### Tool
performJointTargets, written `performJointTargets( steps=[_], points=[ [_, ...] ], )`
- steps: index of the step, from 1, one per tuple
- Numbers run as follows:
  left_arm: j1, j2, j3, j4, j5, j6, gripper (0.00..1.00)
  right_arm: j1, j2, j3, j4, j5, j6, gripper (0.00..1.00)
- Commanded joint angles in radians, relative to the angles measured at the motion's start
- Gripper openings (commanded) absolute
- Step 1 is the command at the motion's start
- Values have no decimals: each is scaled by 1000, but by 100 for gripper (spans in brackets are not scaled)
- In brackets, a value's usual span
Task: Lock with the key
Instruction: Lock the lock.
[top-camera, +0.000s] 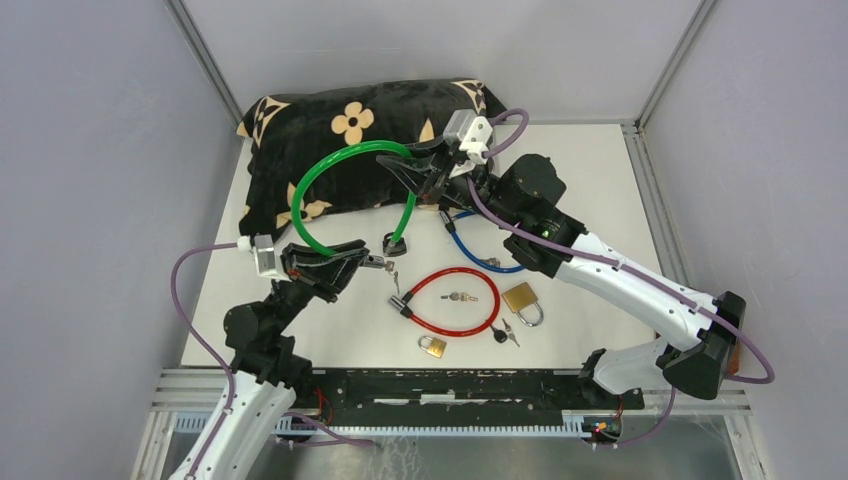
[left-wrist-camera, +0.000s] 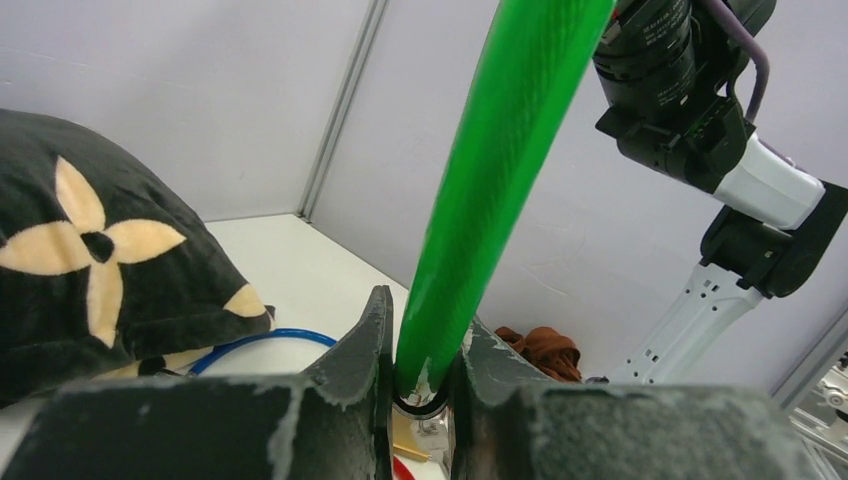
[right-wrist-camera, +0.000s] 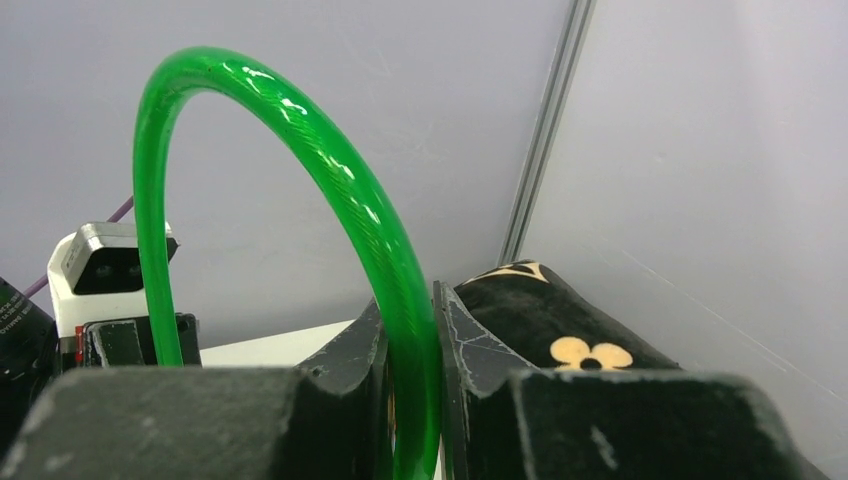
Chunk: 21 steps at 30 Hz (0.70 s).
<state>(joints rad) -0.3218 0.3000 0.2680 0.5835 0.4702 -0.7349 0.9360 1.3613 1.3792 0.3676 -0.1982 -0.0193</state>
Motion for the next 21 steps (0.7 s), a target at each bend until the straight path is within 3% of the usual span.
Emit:
performJointTargets(
  steps=[1, 21],
  points=[
    [5, -3, -17, 27, -33, 48, 2, 5, -36, 76, 115, 5, 27, 0],
    [4, 5, -52, 64, -25, -41, 2, 38, 26, -19, 409, 21, 171, 0]
  ],
)
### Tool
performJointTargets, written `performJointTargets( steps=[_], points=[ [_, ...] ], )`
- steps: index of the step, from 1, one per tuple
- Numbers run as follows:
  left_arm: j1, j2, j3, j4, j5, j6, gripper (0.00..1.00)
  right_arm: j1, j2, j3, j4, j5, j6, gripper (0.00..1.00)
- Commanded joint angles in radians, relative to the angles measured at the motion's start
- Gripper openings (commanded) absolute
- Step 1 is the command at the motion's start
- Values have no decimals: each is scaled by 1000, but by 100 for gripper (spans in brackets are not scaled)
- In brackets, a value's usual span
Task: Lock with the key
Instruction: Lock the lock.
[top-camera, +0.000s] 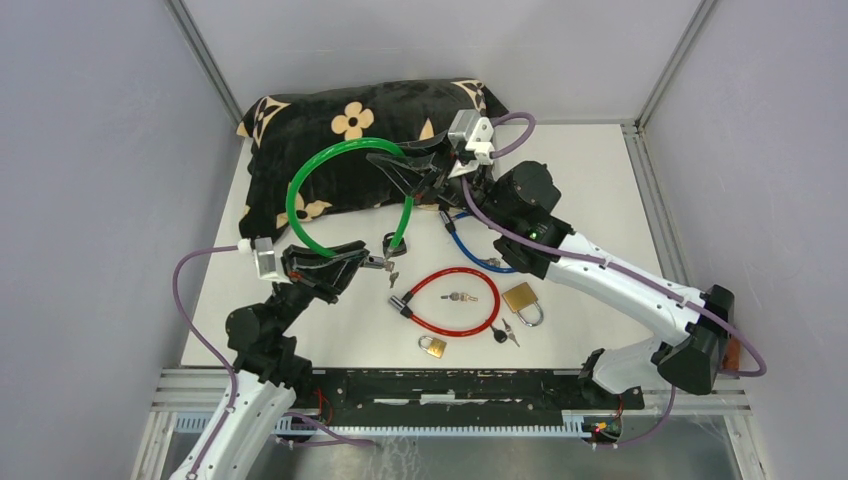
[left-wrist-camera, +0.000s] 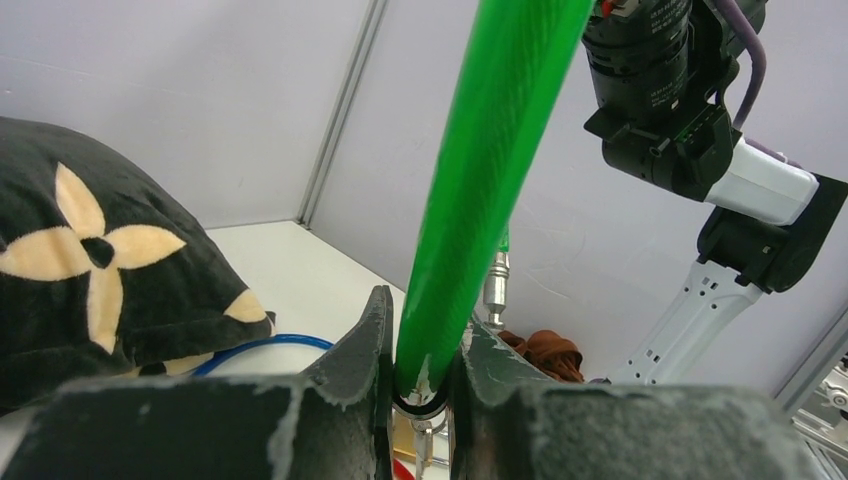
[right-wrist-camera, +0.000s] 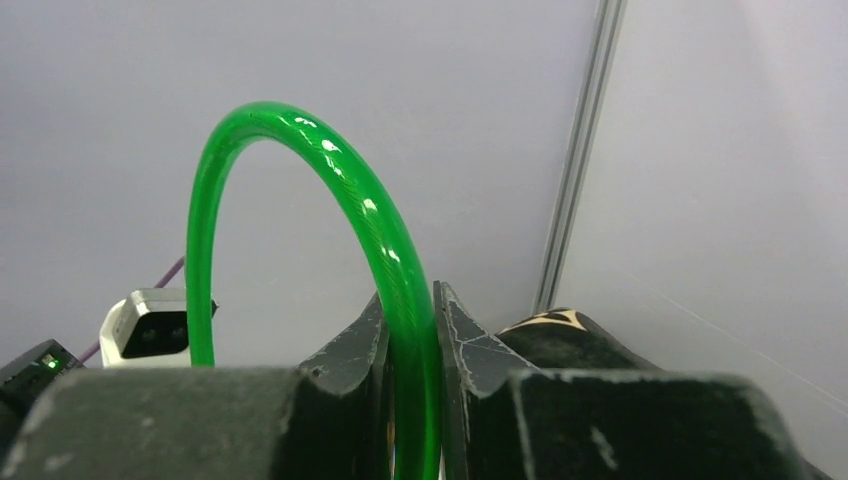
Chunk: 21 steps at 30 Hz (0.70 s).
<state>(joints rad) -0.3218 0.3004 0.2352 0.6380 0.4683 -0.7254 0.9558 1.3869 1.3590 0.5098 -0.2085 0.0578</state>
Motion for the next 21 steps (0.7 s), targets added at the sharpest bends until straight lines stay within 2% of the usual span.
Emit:
performJointTargets(
  steps=[1, 3, 7, 8, 11, 15, 18, 21],
  points=[
    [4, 7, -18, 10, -27, -57, 2, 23, 6, -10, 298, 39, 98, 0],
    [4, 9, -11, 10, -38, -65, 2, 33, 14, -26, 314, 50, 97, 0],
    [5, 5, 23, 6, -33, -22, 2, 34, 4, -60, 226, 19, 57, 1],
    [4, -2, 36, -7, -32, 5, 2, 34, -15, -81, 210, 3, 33, 9],
    [4, -11, 71, -19, -58, 66, 2, 26, -69, -155, 144, -66, -33, 23],
    [4, -6, 94, -4, -42, 173, 2, -10, -128, -231, 93, -274, -100, 41],
    [5, -9, 119, -16, -46, 245, 2, -56, -167, -294, 116, -410, -119, 49],
    [4, -5, 138, -17, -26, 255, 2, -107, -179, -316, 114, -548, -120, 57]
  ],
)
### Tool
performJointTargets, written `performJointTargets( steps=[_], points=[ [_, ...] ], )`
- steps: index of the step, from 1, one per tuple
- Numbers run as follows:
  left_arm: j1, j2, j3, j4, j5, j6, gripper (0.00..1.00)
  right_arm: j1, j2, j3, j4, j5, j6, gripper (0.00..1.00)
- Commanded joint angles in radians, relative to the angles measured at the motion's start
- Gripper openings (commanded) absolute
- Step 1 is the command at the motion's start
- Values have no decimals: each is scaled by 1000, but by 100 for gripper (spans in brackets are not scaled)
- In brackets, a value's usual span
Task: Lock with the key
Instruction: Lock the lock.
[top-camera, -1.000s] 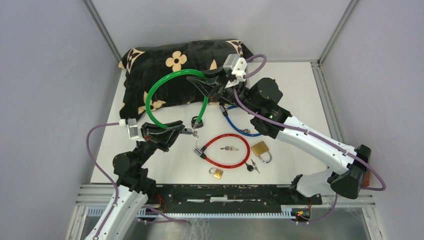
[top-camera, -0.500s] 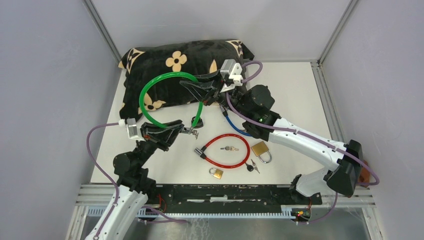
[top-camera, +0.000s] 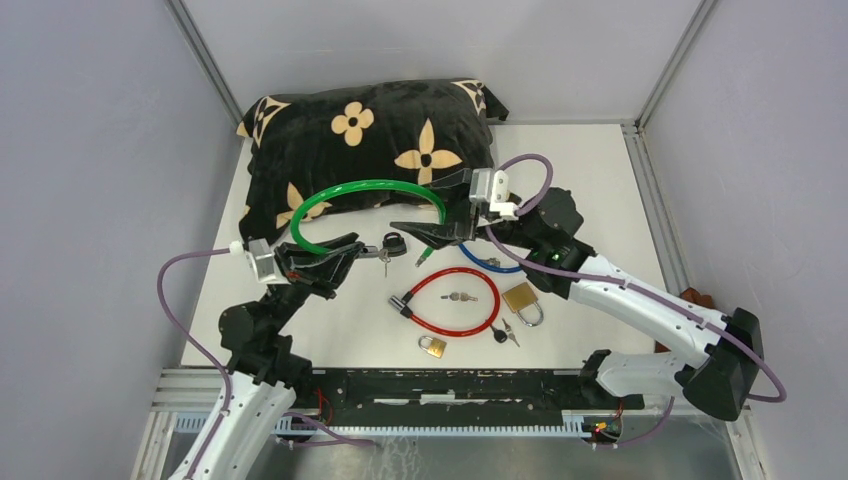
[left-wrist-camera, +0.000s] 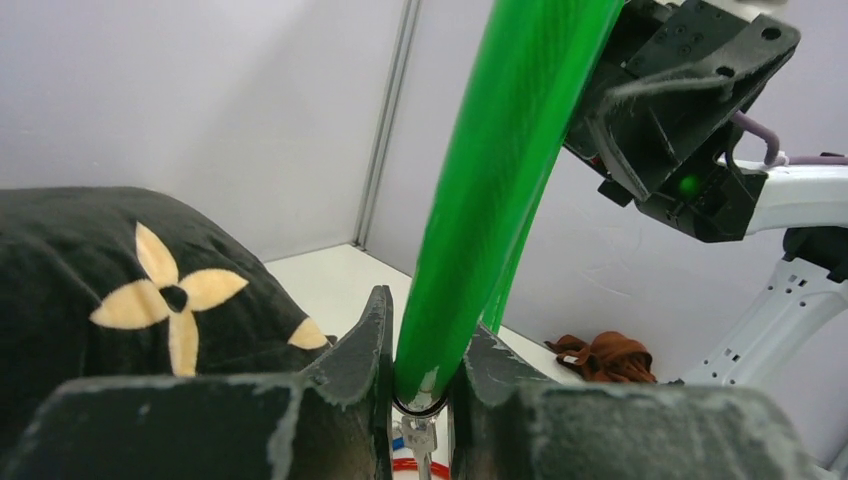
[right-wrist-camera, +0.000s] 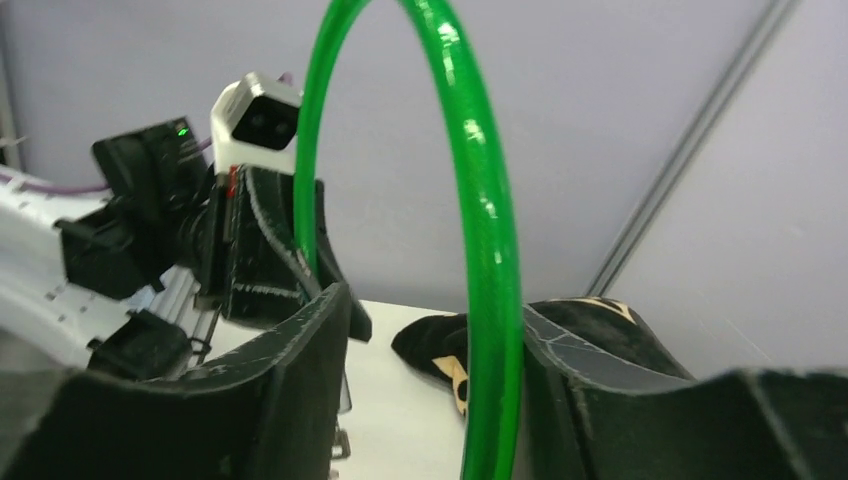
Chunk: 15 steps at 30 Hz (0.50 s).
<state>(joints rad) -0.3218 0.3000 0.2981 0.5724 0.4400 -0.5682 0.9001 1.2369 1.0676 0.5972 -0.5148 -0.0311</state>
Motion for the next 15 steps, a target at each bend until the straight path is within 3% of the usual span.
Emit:
performJointTargets(
  steps=[1, 7, 11, 15],
  points=[
    [4, -4, 81, 43, 3, 91, 2, -76, -31, -30, 22, -291, -27, 60],
    [5, -5, 91, 33, 8, 43, 2, -178, -67, -96, -42, -446, -33, 73],
    [5, -2, 100, 36, 11, 42, 2, -222, -85, -139, -83, -454, -30, 75],
    [4, 3, 102, 40, 37, 41, 2, -238, -95, -181, -6, -457, 29, 76]
  ],
)
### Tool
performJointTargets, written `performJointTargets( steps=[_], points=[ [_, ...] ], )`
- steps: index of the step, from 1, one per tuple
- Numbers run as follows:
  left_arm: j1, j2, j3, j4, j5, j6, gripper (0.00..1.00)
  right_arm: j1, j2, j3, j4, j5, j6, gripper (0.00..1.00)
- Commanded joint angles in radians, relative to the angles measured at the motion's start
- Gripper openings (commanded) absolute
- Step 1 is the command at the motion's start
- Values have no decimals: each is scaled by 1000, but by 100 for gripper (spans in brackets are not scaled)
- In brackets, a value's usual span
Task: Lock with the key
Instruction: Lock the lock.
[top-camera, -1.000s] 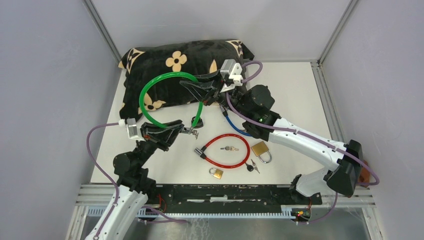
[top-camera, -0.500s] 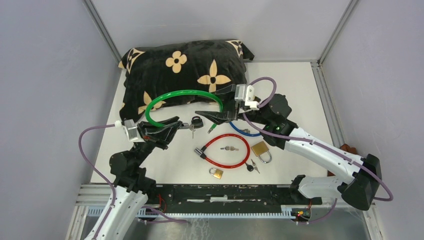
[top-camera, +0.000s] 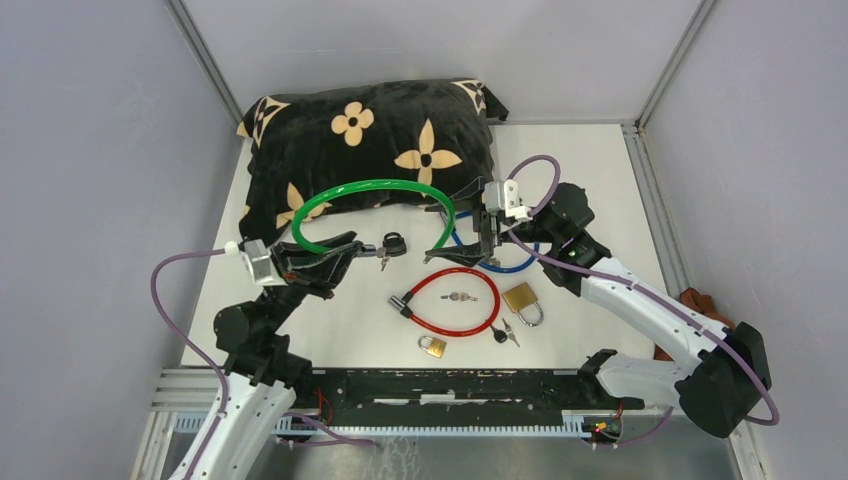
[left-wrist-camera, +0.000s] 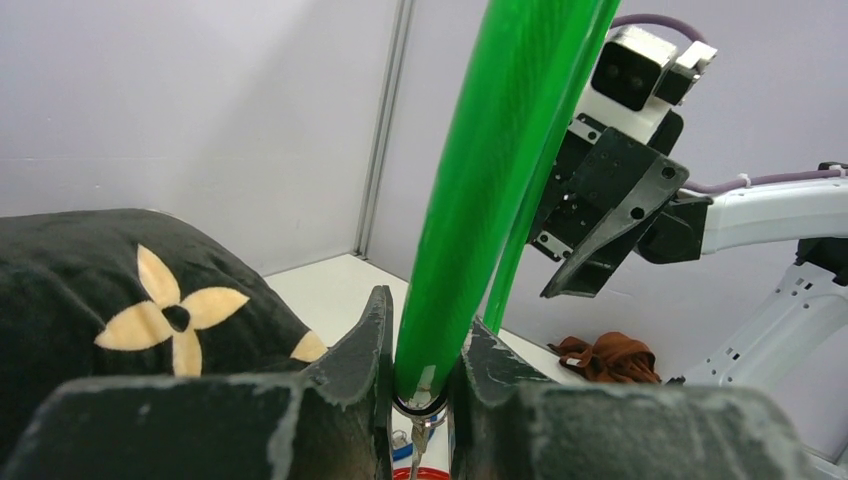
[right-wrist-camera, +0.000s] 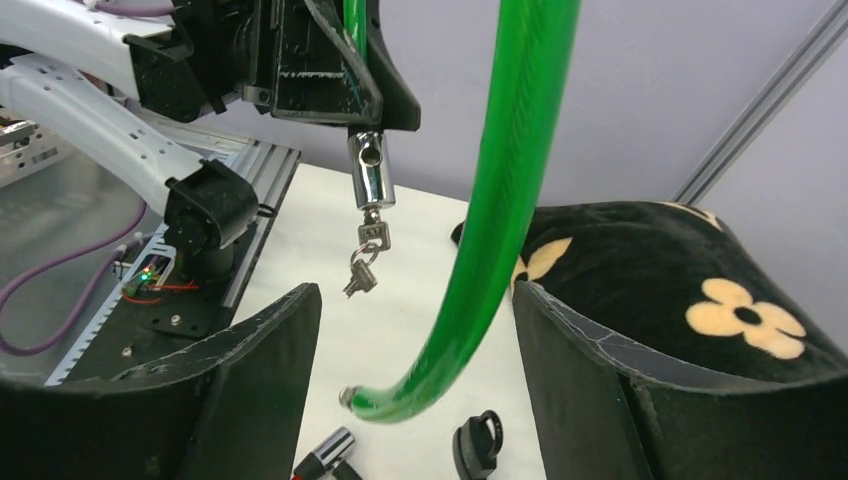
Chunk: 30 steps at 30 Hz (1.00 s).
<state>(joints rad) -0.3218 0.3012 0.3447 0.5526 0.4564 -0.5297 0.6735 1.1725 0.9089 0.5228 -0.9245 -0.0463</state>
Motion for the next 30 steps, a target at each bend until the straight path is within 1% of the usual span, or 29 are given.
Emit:
performJointTargets(
  steps=[1, 3, 5, 6, 8, 9, 11, 12, 14, 18, 20, 22, 25, 28, 30],
  points=[
    [4, 3, 56, 59, 23, 1, 2, -14, -31, -22, 69, -48, 45, 76],
    [5, 1, 57, 60, 24, -1, 2, -25, -33, -26, 69, -54, 58, 75],
    [5, 1, 58, 60, 27, -3, 2, -38, -38, -37, 70, -54, 81, 72],
    [5, 1, 59, 61, 29, -3, 2, -43, -39, -42, 71, -56, 86, 70],
    [4, 2, 59, 57, 31, -4, 2, -51, -34, -52, 97, -68, 125, 62],
    [5, 3, 58, 57, 31, -5, 2, -53, -28, -54, 116, -79, 144, 56],
    [4, 4, 57, 57, 31, -9, 2, -52, -8, -46, 120, -90, 172, 34],
    [4, 5, 56, 57, 30, -10, 2, -53, 2, -39, 116, -97, 178, 21],
    [5, 3, 53, 56, 28, -14, 2, -53, 13, -20, 104, -82, 190, 0],
    [8, -4, 32, 63, 23, -66, 2, -15, 15, 88, 93, 45, 206, 0],
    [14, -4, 20, 73, 17, -100, 2, 54, 16, 133, 90, 171, 186, 0],
    [24, -7, 16, 74, 8, -117, 2, 115, 29, 159, 115, 250, 183, 0],
    [35, -15, 13, 74, 10, -138, 2, 169, 75, 194, 181, 279, 221, 0],
    [41, -19, 12, 74, 16, -146, 2, 199, 144, 272, 146, 270, 217, 0],
    [44, -22, 13, 76, 21, -151, 2, 206, 183, 298, 158, 261, 230, 0]
  ],
)
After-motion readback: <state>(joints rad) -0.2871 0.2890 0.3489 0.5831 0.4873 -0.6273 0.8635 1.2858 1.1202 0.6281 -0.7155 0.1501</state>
